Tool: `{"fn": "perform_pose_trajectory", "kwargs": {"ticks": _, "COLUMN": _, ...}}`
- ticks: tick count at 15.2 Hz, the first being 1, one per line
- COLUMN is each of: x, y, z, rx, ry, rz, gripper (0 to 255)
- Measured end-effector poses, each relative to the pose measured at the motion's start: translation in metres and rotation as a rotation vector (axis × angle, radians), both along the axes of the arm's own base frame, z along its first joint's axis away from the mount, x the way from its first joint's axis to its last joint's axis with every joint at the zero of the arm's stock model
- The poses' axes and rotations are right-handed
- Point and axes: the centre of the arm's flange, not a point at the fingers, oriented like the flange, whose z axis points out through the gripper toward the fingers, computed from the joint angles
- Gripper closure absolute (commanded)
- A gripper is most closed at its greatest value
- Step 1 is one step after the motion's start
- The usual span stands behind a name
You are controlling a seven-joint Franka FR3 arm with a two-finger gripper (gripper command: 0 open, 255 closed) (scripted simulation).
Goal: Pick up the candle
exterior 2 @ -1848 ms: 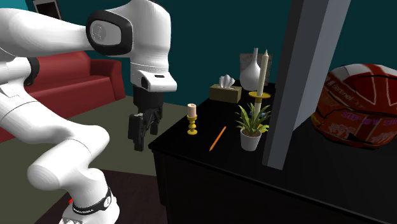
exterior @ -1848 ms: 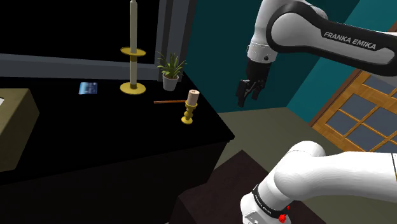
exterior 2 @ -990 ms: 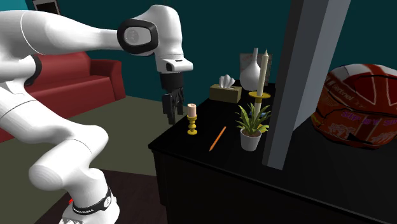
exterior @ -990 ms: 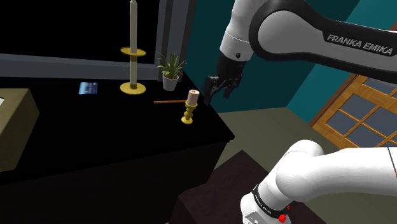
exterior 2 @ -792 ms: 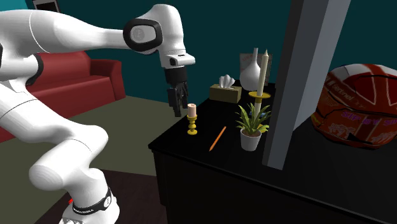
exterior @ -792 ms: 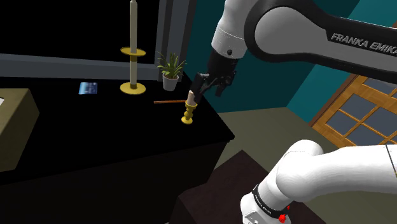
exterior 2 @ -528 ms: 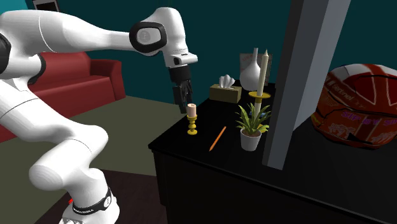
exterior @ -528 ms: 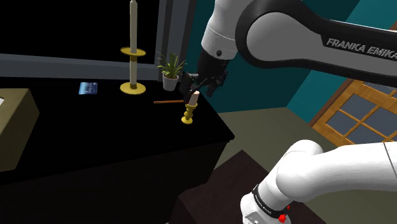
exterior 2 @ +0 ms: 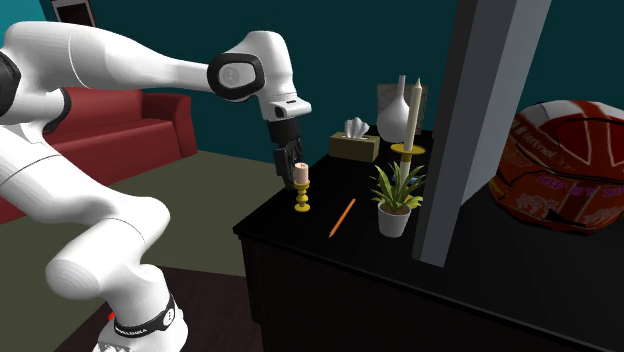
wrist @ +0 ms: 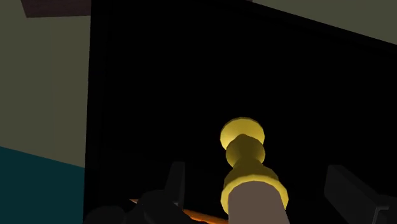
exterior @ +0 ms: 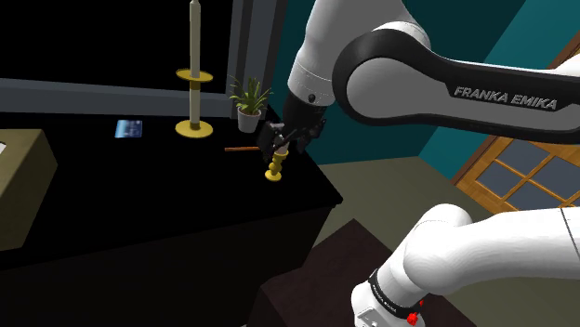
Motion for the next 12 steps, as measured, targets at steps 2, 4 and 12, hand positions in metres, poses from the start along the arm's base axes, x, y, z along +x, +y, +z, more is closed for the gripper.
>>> {"fn": "perform_pose_trajectory", "kwargs": {"ticks": 2, "x": -0.0005, "y": 0.0004, "z": -0.0001, "rx": 0.001, "ry": -0.002, "rz": 0.001, "gripper": 255}}
{"fn": "perform_pose_trajectory", "kwargs": {"ticks": 4, "x": -0.0007, "y": 0.0005, "z": -0.0002, "rx": 0.001, "ry": -0.002, "rz": 0.001, "gripper": 255}}
{"fn": "perform_pose_trajectory", "kwargs": {"ticks": 12, "x": 0.0002, "y": 0.0000, "z": 0.0053, "rx": 0.001, "ry": -0.001, "rz": 0.000, "gripper": 255}}
